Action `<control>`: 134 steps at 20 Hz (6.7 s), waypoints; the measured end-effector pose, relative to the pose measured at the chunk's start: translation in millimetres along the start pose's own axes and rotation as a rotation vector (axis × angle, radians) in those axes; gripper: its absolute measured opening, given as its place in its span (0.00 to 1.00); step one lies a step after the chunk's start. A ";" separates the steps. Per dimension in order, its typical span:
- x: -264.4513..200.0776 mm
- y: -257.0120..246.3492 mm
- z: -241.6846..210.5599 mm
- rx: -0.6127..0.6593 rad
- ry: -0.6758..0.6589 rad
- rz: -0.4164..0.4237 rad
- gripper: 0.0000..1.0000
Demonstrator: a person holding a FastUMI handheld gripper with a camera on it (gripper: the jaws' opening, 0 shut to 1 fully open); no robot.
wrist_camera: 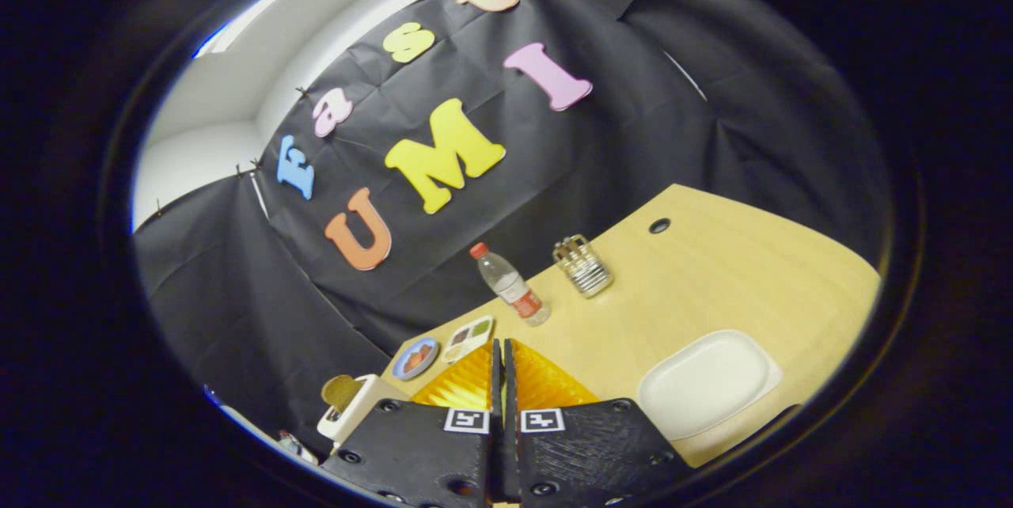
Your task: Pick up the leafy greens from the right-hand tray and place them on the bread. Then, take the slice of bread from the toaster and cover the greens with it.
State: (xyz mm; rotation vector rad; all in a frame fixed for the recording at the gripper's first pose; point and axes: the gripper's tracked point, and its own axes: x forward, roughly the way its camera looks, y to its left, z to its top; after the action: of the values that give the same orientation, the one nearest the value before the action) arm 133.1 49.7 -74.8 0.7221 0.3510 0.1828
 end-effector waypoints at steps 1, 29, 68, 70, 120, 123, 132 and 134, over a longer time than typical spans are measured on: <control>5.6 13.3 -8.6 0.004 0.012 0.021 0.00; 66.8 -55.0 -139.1 -0.131 0.147 -0.170 0.03; 137.5 251.2 -230.5 -0.563 0.036 -0.176 0.70; 142.7 250.0 -236.0 -0.557 0.064 -0.185 0.59; 63.2 41.1 -142.4 -0.135 -0.174 -0.240 0.08; 59.6 28.1 -144.6 -0.132 -0.173 -0.254 0.15; 48.1 -27.8 -164.1 -0.172 -0.039 -0.341 0.51; 45.7 -35.1 -164.9 -0.194 -0.014 -0.353 0.65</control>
State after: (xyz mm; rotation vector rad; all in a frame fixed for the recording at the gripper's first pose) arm 115.0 137.7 -224.5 0.4603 0.4350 -0.1216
